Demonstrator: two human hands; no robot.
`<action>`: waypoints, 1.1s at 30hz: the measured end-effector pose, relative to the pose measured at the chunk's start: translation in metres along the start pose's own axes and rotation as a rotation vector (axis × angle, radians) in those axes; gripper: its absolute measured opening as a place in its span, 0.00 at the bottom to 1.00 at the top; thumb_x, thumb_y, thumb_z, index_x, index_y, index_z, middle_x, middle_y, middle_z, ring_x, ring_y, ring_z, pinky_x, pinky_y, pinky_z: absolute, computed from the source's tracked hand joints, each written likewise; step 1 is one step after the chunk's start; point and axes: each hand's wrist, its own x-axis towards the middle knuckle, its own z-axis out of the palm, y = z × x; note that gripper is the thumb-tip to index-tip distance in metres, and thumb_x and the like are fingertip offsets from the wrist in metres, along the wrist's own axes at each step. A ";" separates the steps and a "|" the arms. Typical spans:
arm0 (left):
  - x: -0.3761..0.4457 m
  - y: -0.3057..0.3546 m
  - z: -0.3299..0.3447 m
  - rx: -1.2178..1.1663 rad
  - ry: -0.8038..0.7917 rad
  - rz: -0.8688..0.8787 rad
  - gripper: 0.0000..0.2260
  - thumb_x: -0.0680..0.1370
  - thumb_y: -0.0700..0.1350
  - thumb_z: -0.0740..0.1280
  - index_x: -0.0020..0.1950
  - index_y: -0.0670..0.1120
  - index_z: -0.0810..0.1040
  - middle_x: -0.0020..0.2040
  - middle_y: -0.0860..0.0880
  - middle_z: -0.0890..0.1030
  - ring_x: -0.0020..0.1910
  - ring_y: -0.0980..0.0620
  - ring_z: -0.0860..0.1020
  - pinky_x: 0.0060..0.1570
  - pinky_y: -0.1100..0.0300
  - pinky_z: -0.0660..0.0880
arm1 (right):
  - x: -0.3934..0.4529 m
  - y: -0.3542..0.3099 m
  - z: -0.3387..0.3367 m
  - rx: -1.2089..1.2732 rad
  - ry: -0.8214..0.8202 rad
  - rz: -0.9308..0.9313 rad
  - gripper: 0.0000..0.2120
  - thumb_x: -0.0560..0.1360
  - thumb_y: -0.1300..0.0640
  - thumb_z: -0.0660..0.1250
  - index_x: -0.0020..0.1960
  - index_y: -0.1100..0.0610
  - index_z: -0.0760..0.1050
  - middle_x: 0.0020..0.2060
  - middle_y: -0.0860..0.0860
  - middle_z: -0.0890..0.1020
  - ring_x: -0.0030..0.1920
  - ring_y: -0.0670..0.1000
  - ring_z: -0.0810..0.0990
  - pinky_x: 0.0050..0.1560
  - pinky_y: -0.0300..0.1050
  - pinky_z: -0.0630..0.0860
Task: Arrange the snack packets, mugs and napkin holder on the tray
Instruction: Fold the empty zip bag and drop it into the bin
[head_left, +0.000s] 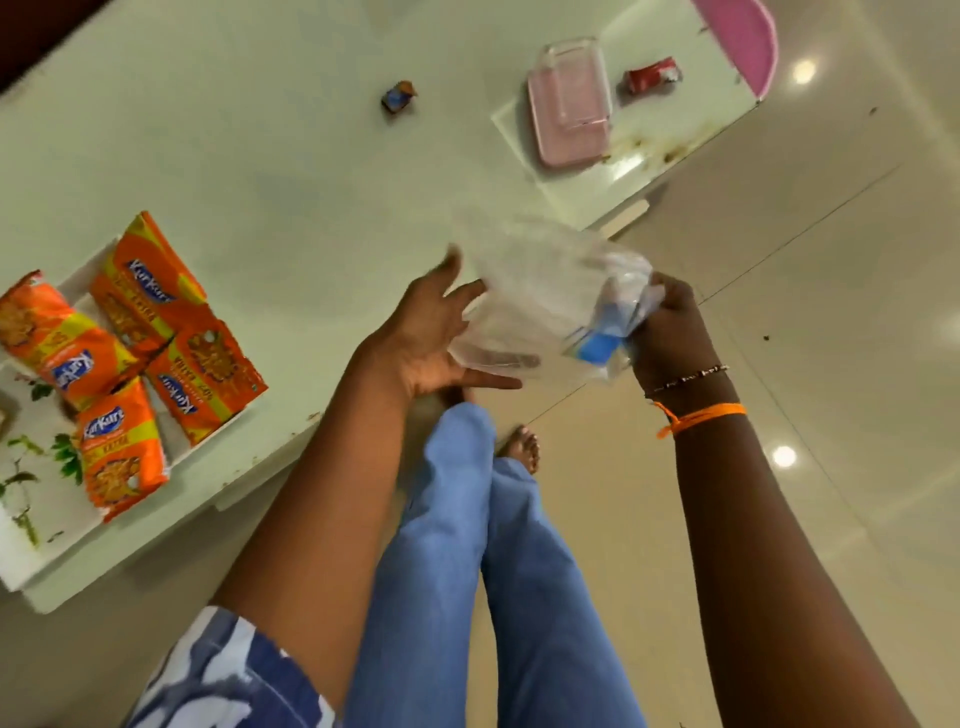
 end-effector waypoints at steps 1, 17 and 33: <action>0.000 0.009 0.001 0.014 -0.057 -0.035 0.29 0.75 0.67 0.50 0.59 0.50 0.79 0.55 0.45 0.83 0.49 0.40 0.82 0.43 0.43 0.80 | 0.007 -0.005 -0.005 -0.007 -0.003 -0.076 0.09 0.70 0.80 0.59 0.48 0.78 0.74 0.46 0.66 0.81 0.40 0.35 0.79 0.40 0.26 0.71; 0.049 0.138 0.055 0.475 0.187 0.421 0.39 0.71 0.27 0.65 0.73 0.58 0.58 0.57 0.45 0.79 0.51 0.51 0.81 0.44 0.56 0.79 | 0.090 -0.042 -0.047 1.072 -0.079 0.271 0.27 0.75 0.44 0.55 0.71 0.52 0.61 0.67 0.56 0.71 0.65 0.58 0.73 0.65 0.59 0.70; 0.199 0.225 0.194 0.588 0.424 0.457 0.15 0.77 0.41 0.63 0.62 0.53 0.70 0.49 0.53 0.78 0.44 0.56 0.80 0.41 0.60 0.79 | 0.275 0.007 -0.200 0.092 0.760 0.145 0.14 0.67 0.67 0.60 0.42 0.49 0.65 0.48 0.57 0.71 0.48 0.51 0.70 0.45 0.44 0.69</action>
